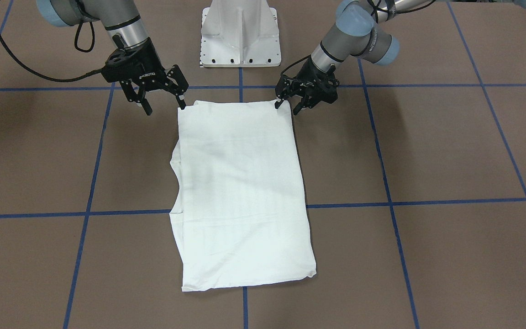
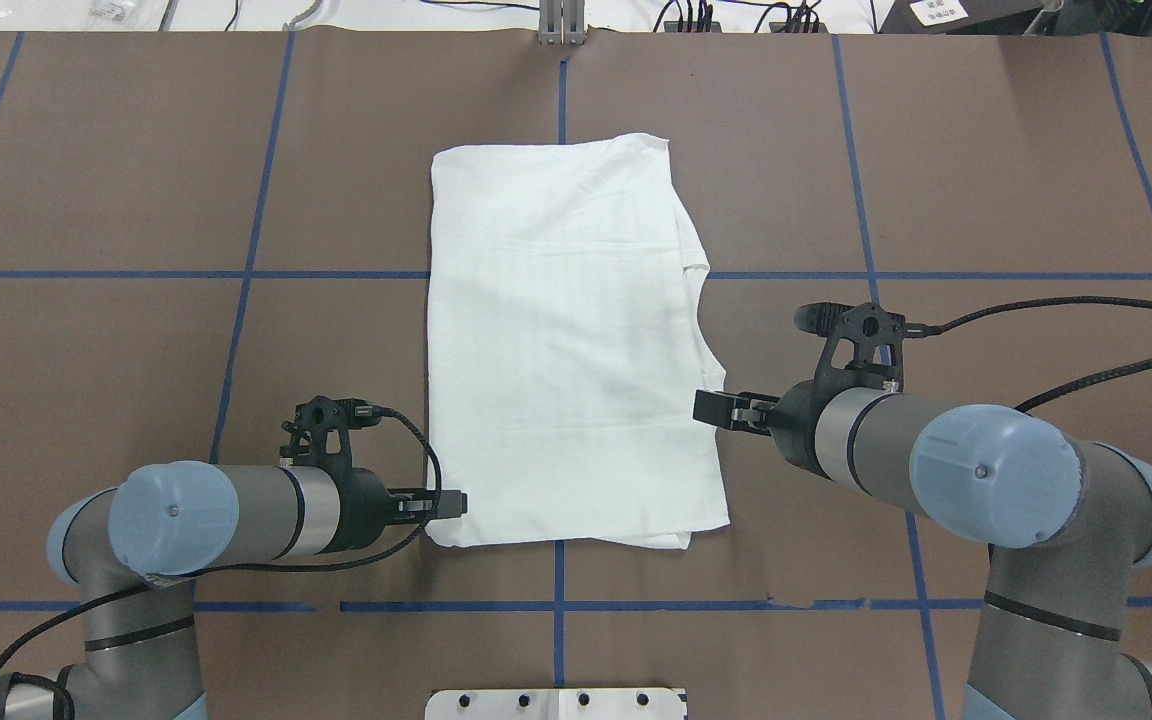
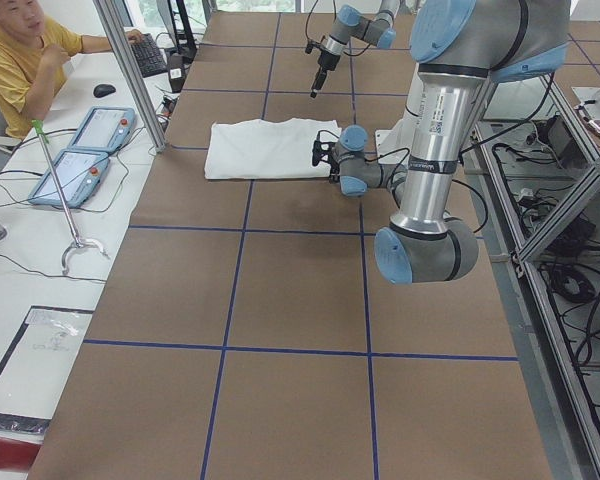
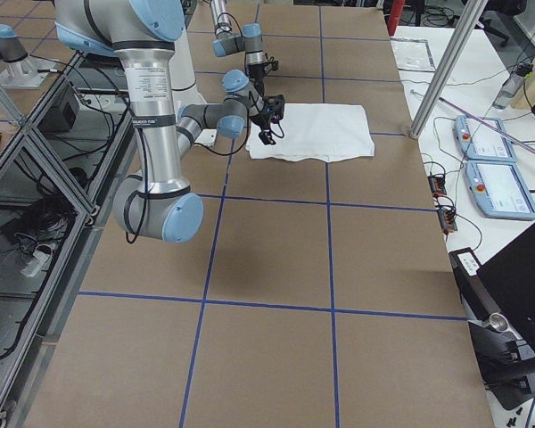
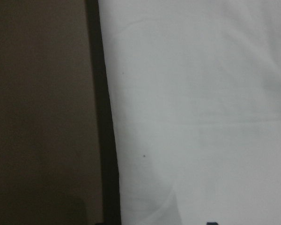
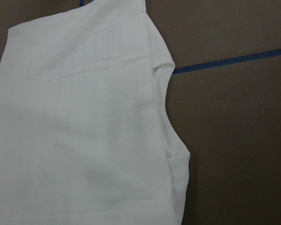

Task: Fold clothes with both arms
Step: 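Move both grippers to the shirt's near edge corners, then grasp the near edge corners of the shirt with both grippers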

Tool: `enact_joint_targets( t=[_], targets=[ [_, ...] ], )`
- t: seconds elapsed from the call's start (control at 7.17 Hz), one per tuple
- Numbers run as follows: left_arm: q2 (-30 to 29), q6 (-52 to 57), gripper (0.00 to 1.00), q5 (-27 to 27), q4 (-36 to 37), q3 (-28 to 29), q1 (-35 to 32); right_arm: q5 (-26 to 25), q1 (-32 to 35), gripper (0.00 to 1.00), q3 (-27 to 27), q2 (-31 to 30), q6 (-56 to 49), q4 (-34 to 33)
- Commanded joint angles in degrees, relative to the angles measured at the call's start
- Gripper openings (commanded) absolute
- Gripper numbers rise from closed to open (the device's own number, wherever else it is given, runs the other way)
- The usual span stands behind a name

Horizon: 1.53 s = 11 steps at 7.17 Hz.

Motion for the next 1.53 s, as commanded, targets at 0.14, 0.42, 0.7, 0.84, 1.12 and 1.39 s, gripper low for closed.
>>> enact_joint_targets(
  t=[0.14, 0.42, 0.7, 0.84, 1.12, 1.39],
  targets=[
    [-0.19, -1.24, 0.08, 0.11, 0.09, 0.00, 1.40, -0.44, -0.07, 1.00, -1.28, -0.26, 0.26, -0.14],
    [-0.28, -1.25, 0.00, 1.33, 0.01, -0.18, 2.37, -0.44, -0.16, 1.00, -1.30, -0.35, 7.15, -0.57],
    [-0.02, -1.25, 0.00, 1.43, 0.01, -1.49, 2.37, -0.62, -2.86, 0.99, -1.20, -0.17, 19.19, -2.93],
    [-0.10, -1.25, 0.00, 1.43, 0.01, -1.50, 2.37, -1.05, -4.62, 0.98, -1.29, 0.35, 25.43, -5.65],
    [-0.19, -1.25, 0.00, 1.43, 0.01, -1.76, 2.46, -4.22, -8.76, 0.89, -2.69, 4.80, 35.47, -15.72],
    [-0.10, -1.16, 0.00, 1.43, 0.01, -1.85, 2.37, -4.40, -12.18, 0.83, -5.50, 12.63, 40.95, -25.42]
  ],
)
